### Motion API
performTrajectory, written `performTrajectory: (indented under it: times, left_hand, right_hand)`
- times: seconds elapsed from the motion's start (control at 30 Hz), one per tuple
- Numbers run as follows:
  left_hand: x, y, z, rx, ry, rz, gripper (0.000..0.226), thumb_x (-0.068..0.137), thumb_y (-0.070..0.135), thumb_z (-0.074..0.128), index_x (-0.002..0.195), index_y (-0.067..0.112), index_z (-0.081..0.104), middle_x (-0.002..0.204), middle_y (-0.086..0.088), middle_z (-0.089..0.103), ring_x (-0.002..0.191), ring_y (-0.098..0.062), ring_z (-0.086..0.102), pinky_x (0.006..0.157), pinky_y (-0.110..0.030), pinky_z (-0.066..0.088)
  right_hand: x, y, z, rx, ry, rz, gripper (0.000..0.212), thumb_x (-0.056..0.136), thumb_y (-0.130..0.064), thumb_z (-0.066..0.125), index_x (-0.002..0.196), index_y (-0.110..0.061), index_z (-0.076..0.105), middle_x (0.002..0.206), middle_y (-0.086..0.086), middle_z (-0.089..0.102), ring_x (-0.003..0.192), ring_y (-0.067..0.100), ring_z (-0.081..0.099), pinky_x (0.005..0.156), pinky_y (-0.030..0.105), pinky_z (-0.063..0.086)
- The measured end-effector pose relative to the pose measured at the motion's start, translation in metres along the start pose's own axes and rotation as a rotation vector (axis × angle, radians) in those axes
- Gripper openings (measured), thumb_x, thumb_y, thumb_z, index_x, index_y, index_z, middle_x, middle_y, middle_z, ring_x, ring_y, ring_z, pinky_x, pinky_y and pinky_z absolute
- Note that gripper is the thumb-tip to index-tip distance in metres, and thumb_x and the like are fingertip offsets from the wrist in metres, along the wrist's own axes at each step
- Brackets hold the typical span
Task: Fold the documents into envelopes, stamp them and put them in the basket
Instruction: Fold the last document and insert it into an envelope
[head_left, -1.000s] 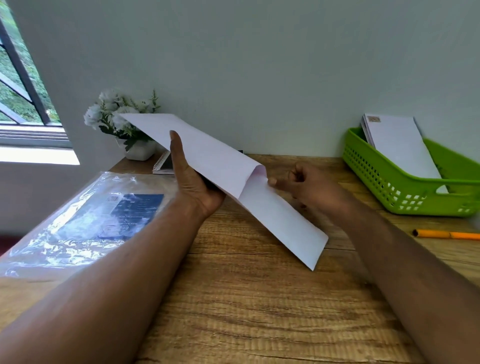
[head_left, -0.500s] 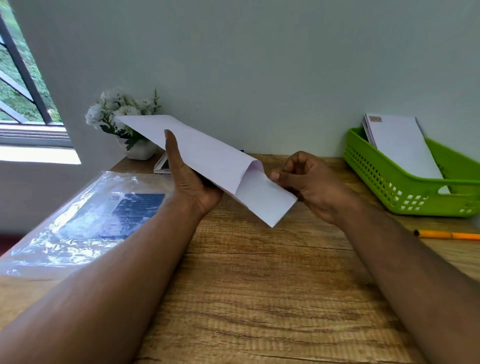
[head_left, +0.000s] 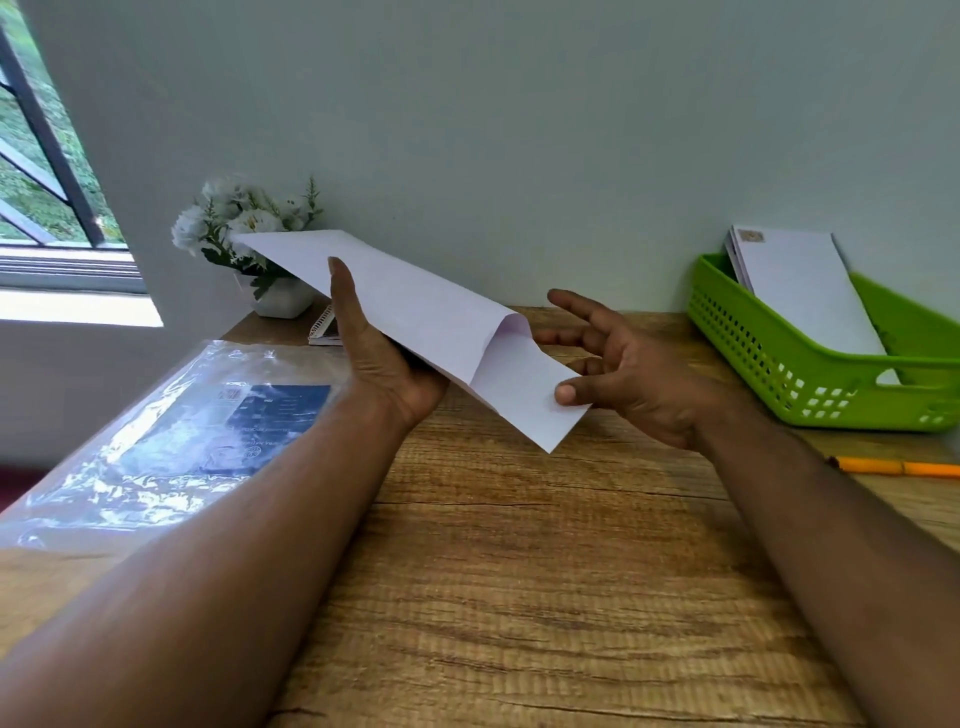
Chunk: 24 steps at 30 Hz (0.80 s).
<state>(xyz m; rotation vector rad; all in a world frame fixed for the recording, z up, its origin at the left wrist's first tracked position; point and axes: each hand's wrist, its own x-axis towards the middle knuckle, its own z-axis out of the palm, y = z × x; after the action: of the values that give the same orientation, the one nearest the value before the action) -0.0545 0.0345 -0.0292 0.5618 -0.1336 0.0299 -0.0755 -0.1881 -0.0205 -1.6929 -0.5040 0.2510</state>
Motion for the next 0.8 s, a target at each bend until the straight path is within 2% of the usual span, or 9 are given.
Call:
performTrajectory:
  times: [0.1, 0.17, 0.27, 0.33, 0.47, 0.53, 0.63, 0.73, 0.8]
  left_hand:
    - [0.002, 0.002, -0.002, -0.011, 0.003, 0.000, 0.068, 0.079, 0.078, 0.046, 0.105, 0.016, 0.060, 0.094, -0.012, 0.065, 0.091, -0.031, 0.064, 0.097, -0.056, 0.045]
    - [0.004, 0.003, -0.004, -0.008, 0.004, 0.001, 0.069, 0.078, 0.078, 0.046, 0.105, 0.016, 0.059, 0.093, -0.012, 0.065, 0.090, -0.031, 0.064, 0.096, -0.055, 0.046]
    - [0.003, 0.001, -0.003, -0.007, -0.014, -0.006, 0.069, 0.078, 0.078, 0.046, 0.106, 0.016, 0.059, 0.094, -0.012, 0.064, 0.090, -0.031, 0.063, 0.098, -0.056, 0.045]
    - [0.002, -0.003, -0.001, -0.001, -0.030, -0.016, 0.067, 0.080, 0.077, 0.045, 0.105, 0.016, 0.059, 0.093, -0.012, 0.064, 0.089, -0.031, 0.064, 0.099, -0.055, 0.044]
    - [0.001, -0.009, -0.001, 0.007, -0.092, -0.082, 0.071, 0.078, 0.079, 0.044, 0.108, 0.015, 0.057, 0.094, -0.013, 0.061, 0.091, -0.031, 0.060, 0.104, -0.055, 0.038]
    - [0.000, -0.013, -0.001, 0.040, -0.120, -0.153, 0.080, 0.074, 0.081, 0.047, 0.117, 0.014, 0.055, 0.100, -0.015, 0.061, 0.101, -0.034, 0.057, 0.105, -0.057, 0.036]
    - [-0.006, -0.020, 0.002, 0.081, -0.191, -0.274, 0.091, 0.074, 0.082, 0.048, 0.131, 0.011, 0.052, 0.109, -0.020, 0.059, 0.108, -0.038, 0.054, 0.105, -0.061, 0.034]
    - [-0.010, -0.023, 0.009, 0.103, -0.244, -0.354, 0.091, 0.077, 0.081, 0.046, 0.135, 0.011, 0.050, 0.129, -0.025, 0.054, 0.125, -0.044, 0.049, 0.105, -0.066, 0.031]
    - [-0.012, -0.021, 0.014, 0.118, -0.284, -0.388, 0.089, 0.079, 0.081, 0.042, 0.140, 0.017, 0.047, 0.141, -0.023, 0.047, 0.129, -0.046, 0.045, 0.102, -0.070, 0.032]
  right_hand:
    - [-0.003, 0.001, -0.012, 0.070, -0.183, 0.063, 0.106, 0.064, 0.000, 0.080, 0.144, -0.046, 0.030, 0.142, -0.005, 0.050, 0.125, 0.035, 0.052, 0.102, 0.060, 0.038]
    - [-0.004, 0.001, -0.012, -0.017, -0.211, 0.068, 0.112, 0.063, 0.000, 0.082, 0.145, -0.049, 0.025, 0.145, -0.006, 0.046, 0.125, 0.029, 0.053, 0.102, 0.055, 0.043]
    - [0.001, 0.001, 0.002, -0.109, -0.028, 0.001, 0.120, 0.060, -0.007, 0.086, 0.146, -0.051, 0.016, 0.145, -0.006, 0.044, 0.111, 0.017, 0.063, 0.087, 0.033, 0.054]
    - [0.004, 0.004, 0.012, -0.116, 0.137, -0.089, 0.120, 0.059, -0.012, 0.086, 0.146, -0.052, 0.015, 0.145, -0.007, 0.041, 0.104, 0.017, 0.065, 0.083, 0.030, 0.054]
    - [0.009, 0.010, 0.025, -0.366, 0.335, -0.248, 0.121, 0.059, -0.028, 0.090, 0.146, -0.053, 0.009, 0.148, -0.011, 0.033, 0.117, 0.007, 0.052, 0.086, 0.025, 0.047]
    - [0.011, 0.012, 0.027, -0.460, 0.398, -0.304, 0.123, 0.060, -0.037, 0.088, 0.147, -0.052, 0.002, 0.151, -0.010, 0.028, 0.122, 0.008, 0.046, 0.092, 0.030, 0.045]
    - [0.012, 0.012, 0.030, -0.722, 0.471, -0.432, 0.114, 0.070, -0.053, 0.077, 0.149, -0.042, -0.006, 0.157, -0.002, 0.019, 0.137, 0.017, 0.032, 0.105, 0.051, 0.037]
    - [0.011, 0.010, 0.028, -1.047, 0.522, -0.596, 0.090, 0.082, -0.055, 0.058, 0.151, -0.027, 0.007, 0.157, 0.006, 0.022, 0.138, 0.025, 0.031, 0.104, 0.051, 0.033]
    - [0.009, 0.005, 0.025, -1.192, 0.482, -0.677, 0.078, 0.083, -0.050, 0.055, 0.149, -0.026, 0.020, 0.154, 0.009, 0.029, 0.135, 0.028, 0.035, 0.101, 0.049, 0.034]
